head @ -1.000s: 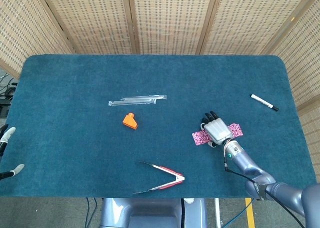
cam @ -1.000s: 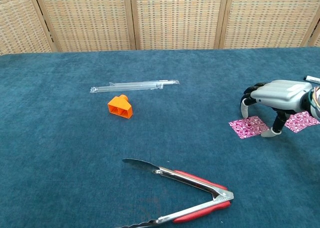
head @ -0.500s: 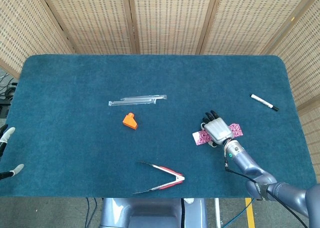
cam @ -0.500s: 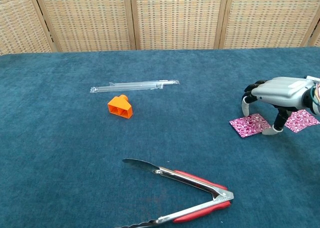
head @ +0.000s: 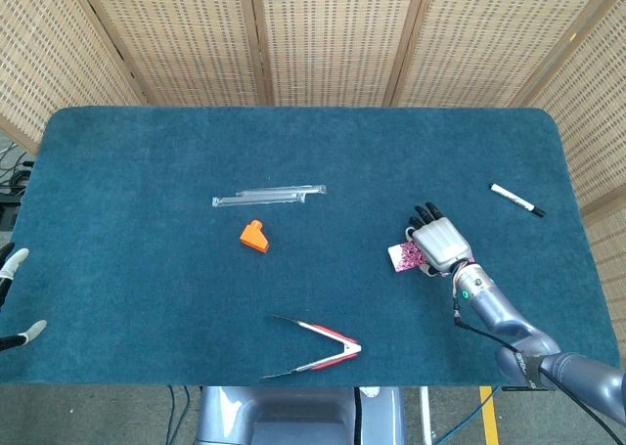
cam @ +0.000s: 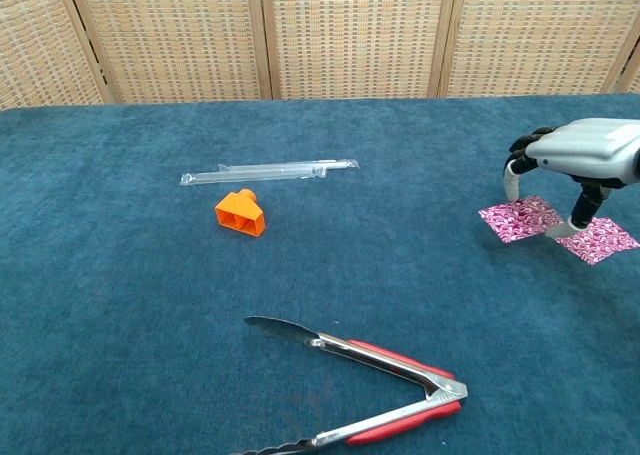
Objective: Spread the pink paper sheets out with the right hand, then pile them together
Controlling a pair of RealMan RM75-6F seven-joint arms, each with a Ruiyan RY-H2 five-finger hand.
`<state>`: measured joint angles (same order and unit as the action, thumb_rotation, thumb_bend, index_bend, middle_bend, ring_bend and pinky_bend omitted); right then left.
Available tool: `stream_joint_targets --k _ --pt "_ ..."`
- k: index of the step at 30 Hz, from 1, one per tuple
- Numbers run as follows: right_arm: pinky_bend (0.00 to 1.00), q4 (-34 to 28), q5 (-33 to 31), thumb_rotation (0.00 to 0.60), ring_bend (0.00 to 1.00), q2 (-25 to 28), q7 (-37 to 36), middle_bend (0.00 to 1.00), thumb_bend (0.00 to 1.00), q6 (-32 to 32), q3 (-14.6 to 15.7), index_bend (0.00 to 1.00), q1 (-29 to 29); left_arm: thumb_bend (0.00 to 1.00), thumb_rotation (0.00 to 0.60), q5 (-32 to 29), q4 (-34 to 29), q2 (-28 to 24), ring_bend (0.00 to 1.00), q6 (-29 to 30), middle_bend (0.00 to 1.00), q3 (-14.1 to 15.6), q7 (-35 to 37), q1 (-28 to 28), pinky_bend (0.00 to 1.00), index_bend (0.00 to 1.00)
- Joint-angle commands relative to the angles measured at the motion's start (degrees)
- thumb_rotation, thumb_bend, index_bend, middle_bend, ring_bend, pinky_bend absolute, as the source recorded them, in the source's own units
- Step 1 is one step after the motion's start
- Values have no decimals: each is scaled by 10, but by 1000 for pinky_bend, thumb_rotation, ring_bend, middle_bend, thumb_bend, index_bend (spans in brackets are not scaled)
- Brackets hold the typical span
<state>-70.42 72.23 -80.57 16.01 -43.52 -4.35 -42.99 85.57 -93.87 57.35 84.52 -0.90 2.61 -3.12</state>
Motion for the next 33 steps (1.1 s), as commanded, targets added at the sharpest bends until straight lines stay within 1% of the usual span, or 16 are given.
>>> stream_joint_targets --k 1,6,10,17,22,25,28,33 --pt "0 0 0 600 0 14 -7 220 311 0 2 507 4 13 600 1 -2 -1 0 2 0 0 -1 1 0 0" --pt "0 14 5 600 0 30 -29 220 311 -4 9 507 17 12 600 3 -8 -2 0 7 0 2 -6 4 0 0" --pt "0 33 12 600 0 33 -48 220 312 -4 17 507 26 12 600 4 -12 -4 0 10 0 1 -10 5 0 0" --pt "0 85 30 600 0 20 -94 216 311 1 32 507 41 11 600 5 -18 -5 0 13 0 2 -15 8 0 0" --pt "0 121 48 600 0 6 -129 199 311 3 37 505 42 11 600 6 -22 -8 0 15 0 2 -18 9 0 0" --pt "0 135 58 600 0 -1 -146 186 306 3 38 483 42 11 600 6 -24 -9 0 16 0 2 -18 9 0 0" --pt "0 145 63 600 0 -5 -153 174 265 6 40 447 41 11 600 6 -24 -9 0 15 0 2 -18 9 0 0" --pt "0 156 69 600 0 -11 -165 158 233 9 40 365 41 11 600 5 -24 -9 0 14 0 2 -17 9 0 0"
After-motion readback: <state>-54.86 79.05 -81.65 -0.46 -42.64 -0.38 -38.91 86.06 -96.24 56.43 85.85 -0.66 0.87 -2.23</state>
